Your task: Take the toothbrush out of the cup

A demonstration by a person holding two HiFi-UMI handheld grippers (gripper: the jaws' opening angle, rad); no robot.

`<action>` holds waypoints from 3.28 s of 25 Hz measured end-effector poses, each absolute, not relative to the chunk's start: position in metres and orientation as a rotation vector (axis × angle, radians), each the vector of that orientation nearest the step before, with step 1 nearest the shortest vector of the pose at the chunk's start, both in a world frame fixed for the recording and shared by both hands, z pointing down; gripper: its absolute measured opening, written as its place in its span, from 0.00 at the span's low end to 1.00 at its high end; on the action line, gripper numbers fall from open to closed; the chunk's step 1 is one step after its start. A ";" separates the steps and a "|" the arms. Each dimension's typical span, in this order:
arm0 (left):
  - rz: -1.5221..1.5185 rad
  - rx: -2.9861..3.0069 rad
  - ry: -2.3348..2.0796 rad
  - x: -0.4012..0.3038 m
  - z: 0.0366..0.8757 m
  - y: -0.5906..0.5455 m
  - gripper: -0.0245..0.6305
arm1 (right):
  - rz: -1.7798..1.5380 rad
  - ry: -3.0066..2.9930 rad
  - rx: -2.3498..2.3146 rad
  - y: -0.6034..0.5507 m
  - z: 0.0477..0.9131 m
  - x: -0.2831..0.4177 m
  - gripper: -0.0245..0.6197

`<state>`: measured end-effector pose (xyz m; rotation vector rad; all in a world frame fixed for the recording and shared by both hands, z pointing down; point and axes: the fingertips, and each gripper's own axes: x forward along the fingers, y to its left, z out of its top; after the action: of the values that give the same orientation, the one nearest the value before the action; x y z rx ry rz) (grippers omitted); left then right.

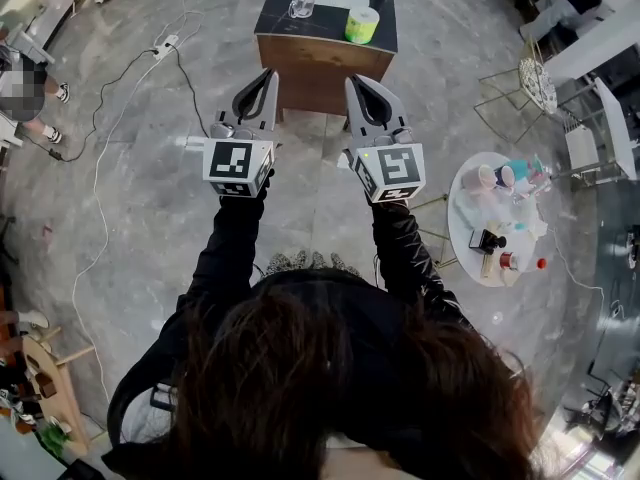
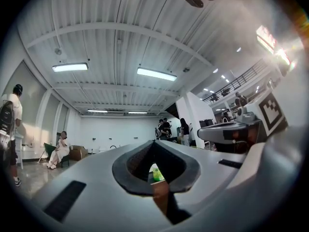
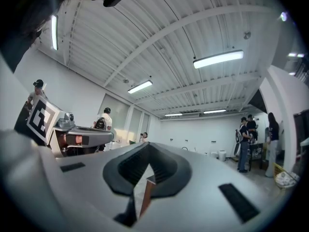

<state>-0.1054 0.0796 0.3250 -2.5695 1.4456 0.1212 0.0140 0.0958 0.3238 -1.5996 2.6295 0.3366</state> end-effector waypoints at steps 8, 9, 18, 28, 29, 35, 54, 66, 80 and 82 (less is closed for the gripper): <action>0.092 -2.605 1.409 -0.126 0.335 0.068 0.05 | 0.304 2.593 -1.655 0.088 0.330 -0.002 0.05; 0.091 -2.609 1.405 -0.128 0.336 0.067 0.05 | 0.303 2.591 -1.661 0.087 0.331 -0.005 0.05; 0.091 -2.647 1.392 -0.132 0.347 0.057 0.05 | 0.316 2.592 -1.702 0.079 0.334 -0.010 0.05; 0.127 -2.685 1.294 -0.109 0.353 0.031 0.05 | 0.306 2.614 -1.668 0.042 0.342 0.001 0.05; 0.127 -2.687 1.290 -0.107 0.353 0.027 0.05 | 0.302 2.616 -1.662 0.037 0.342 0.002 0.05; 0.093 -2.688 1.296 -0.091 0.359 -0.014 0.05 | 0.294 2.648 -1.625 -0.005 0.347 0.014 0.05; 0.034 -2.632 1.502 -0.054 0.379 -0.119 0.05 | 0.269 2.749 -1.469 -0.110 0.353 0.052 0.05; 0.003 -2.647 1.501 -0.058 0.392 -0.165 0.05 | 0.218 2.734 -1.473 -0.153 0.355 0.047 0.05; -0.050 -2.752 1.368 -0.071 0.420 -0.231 0.05 | 0.232 2.693 -1.584 -0.220 0.357 0.024 0.05; -0.065 -2.753 1.357 -0.070 0.423 -0.238 0.05 | 0.228 2.686 -1.602 -0.223 0.359 0.027 0.05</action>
<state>-0.0699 -0.2376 0.4235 -2.7527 1.3570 -0.0651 0.0269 -0.2233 0.3587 -1.6021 2.6858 0.2282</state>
